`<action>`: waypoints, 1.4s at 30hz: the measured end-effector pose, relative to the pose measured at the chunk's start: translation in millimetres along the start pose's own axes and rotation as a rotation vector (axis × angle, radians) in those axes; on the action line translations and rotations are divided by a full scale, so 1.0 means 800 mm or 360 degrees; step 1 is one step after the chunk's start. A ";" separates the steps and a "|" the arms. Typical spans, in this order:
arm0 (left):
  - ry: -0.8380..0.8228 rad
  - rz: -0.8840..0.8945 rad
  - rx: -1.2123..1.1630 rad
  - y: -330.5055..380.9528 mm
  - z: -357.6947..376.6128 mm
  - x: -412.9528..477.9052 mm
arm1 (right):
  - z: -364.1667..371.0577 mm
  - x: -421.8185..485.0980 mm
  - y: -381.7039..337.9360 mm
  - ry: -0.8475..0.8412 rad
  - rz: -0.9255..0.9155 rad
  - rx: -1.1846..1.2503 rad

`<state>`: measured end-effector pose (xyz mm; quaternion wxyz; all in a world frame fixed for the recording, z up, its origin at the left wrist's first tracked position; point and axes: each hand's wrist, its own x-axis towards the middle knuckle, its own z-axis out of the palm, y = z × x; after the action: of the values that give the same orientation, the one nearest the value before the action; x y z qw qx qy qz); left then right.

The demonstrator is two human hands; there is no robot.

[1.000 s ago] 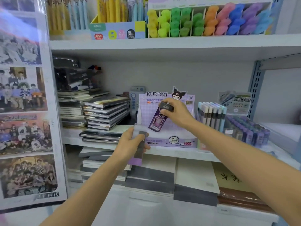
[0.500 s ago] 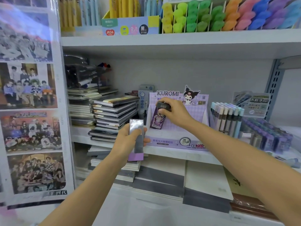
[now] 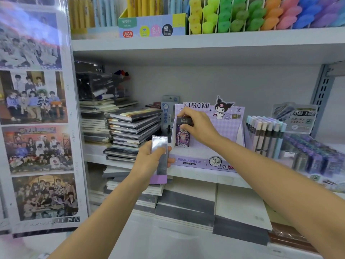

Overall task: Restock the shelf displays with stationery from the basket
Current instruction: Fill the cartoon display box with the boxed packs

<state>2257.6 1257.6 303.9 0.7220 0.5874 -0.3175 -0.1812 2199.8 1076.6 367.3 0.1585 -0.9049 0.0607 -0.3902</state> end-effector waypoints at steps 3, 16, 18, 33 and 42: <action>0.0009 -0.0015 0.0000 0.000 0.000 0.002 | 0.007 0.002 -0.001 -0.0024 0.0021 0.0029; -0.0020 -0.0034 0.0056 0.007 -0.002 -0.007 | 0.010 -0.015 0.002 0.0141 0.0035 -0.0425; -0.0053 -0.0006 0.0028 0.010 -0.002 -0.010 | 0.000 -0.020 -0.009 0.0253 0.0014 -0.0216; -0.0025 -0.0155 0.0058 0.029 0.000 -0.032 | -0.047 -0.066 -0.024 0.0063 0.0307 0.0829; 0.0021 -0.0183 -0.0511 0.053 0.022 -0.040 | -0.058 -0.105 -0.017 -0.0164 0.0229 0.0764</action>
<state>2217.8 1275.2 338.8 0.7970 0.4830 -0.2457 -0.2667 2108.2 1097.9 343.8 0.3990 -0.8534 0.0226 -0.3346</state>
